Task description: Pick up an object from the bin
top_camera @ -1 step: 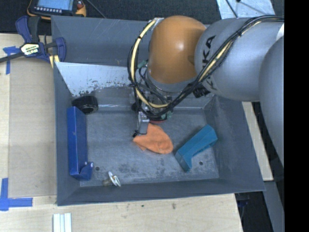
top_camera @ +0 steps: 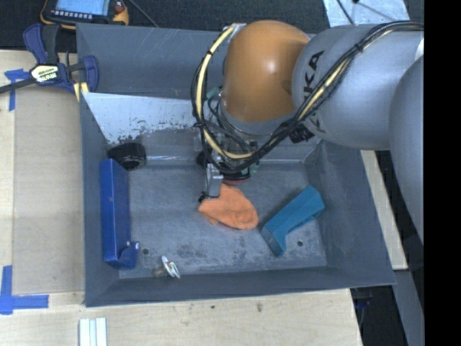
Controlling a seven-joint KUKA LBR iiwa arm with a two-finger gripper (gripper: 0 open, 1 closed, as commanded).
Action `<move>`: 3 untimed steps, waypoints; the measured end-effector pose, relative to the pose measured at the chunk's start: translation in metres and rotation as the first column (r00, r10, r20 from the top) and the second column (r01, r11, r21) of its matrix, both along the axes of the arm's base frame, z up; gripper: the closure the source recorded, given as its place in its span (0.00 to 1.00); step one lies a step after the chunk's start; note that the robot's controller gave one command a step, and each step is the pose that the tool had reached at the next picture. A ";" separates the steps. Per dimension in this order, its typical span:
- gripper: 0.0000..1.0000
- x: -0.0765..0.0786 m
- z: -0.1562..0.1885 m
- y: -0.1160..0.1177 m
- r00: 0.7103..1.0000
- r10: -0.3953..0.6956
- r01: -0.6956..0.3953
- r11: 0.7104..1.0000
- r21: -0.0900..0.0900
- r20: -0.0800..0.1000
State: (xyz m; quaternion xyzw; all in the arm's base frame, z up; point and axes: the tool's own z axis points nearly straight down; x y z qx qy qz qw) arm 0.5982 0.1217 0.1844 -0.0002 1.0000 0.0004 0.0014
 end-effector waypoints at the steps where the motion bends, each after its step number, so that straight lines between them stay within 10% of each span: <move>1: 0.00 -0.033 -0.044 -0.010 0.999 0.041 -0.041 0.999 0.000 0.005; 3: 0.00 -0.016 -0.078 -0.051 1.000 0.021 -0.021 1.000 0.000 0.008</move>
Offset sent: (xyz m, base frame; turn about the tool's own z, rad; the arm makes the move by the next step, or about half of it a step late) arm 0.0242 -0.0465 -0.0692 0.0106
